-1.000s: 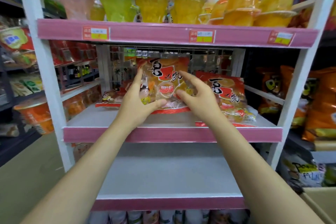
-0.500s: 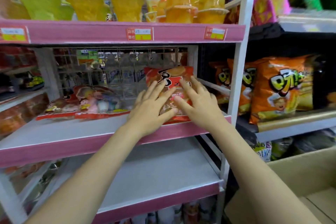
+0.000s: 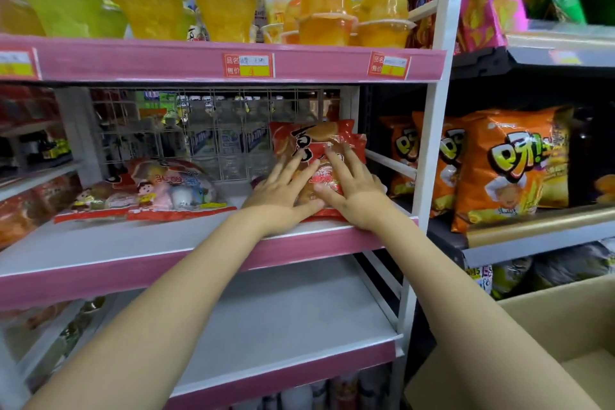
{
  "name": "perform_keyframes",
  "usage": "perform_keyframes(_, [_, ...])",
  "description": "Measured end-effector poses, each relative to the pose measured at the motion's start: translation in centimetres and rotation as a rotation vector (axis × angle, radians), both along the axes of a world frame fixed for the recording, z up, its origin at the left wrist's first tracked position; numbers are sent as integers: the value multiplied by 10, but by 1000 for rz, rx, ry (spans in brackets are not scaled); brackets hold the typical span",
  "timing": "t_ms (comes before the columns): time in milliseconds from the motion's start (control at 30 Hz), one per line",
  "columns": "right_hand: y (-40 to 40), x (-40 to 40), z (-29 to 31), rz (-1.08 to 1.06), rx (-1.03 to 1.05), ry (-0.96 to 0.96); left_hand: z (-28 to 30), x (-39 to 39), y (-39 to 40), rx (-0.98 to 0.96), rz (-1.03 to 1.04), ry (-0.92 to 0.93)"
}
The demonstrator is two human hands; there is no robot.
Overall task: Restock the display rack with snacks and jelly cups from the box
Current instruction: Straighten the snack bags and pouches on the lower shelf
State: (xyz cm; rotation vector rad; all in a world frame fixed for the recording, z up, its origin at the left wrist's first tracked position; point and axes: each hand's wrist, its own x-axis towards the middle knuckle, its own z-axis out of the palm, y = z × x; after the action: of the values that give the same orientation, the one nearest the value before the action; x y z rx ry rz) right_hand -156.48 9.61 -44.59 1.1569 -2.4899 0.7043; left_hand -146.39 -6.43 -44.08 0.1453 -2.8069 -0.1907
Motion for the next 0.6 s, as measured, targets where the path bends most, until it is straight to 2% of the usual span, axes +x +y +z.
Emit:
perform_keyframes(67, [8, 7, -5, 49, -24, -7, -2, 14, 0, 28, -38, 1])
perform_keyframes(200, [14, 21, -6, 40, -203, 128, -11, 37, 0, 137, -38, 220])
perform_keyframes(367, [5, 24, -21, 44, -117, 55, -18, 35, 6, 38, 54, 37])
perform_keyframes(467, [6, 24, -18, 29, -122, 51, -15, 38, 5, 64, 36, 31])
perform_keyframes(600, [-3, 41, -14, 46, -225, 219, -11, 66, -12, 84, 9, 134])
